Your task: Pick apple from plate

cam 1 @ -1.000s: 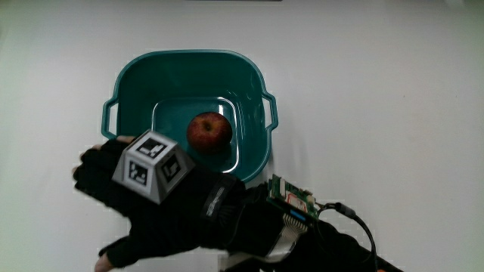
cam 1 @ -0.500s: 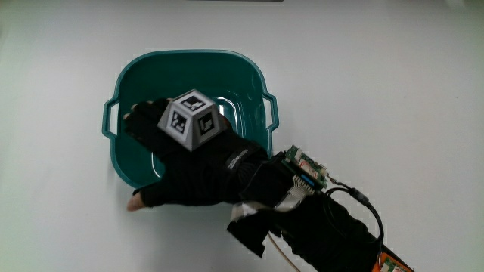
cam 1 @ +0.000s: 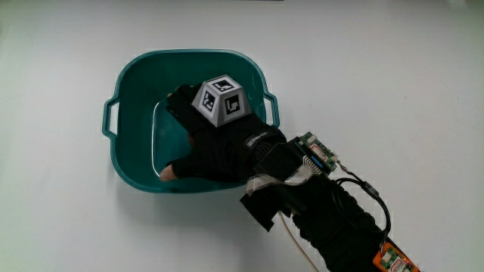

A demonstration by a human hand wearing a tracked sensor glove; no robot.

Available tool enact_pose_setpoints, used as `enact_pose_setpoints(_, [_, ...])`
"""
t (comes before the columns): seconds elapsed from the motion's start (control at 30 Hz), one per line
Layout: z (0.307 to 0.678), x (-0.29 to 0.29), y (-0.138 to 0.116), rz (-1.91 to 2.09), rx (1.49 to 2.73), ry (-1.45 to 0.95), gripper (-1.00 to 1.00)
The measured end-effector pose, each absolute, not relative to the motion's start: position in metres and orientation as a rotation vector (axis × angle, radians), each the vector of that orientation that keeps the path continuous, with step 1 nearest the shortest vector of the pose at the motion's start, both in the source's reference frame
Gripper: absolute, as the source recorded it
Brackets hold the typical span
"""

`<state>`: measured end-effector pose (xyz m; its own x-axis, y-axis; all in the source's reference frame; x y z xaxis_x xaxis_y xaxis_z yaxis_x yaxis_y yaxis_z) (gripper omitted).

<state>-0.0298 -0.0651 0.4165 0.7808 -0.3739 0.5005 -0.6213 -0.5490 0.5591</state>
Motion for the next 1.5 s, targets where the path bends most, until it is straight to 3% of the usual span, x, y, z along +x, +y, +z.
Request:
enact_pose_setpoints(0.47, [0.451,-0.01,-0.074,0.275,2.181,-0.59,0.0])
enact_pose_setpoints(1.13, [0.46,-0.004,-0.076,0.162,2.201,-0.523,0.0])
enact_pose_setpoints(1.5, [0.458,0.0,-0.077,0.205,2.242,-0.539,0.31])
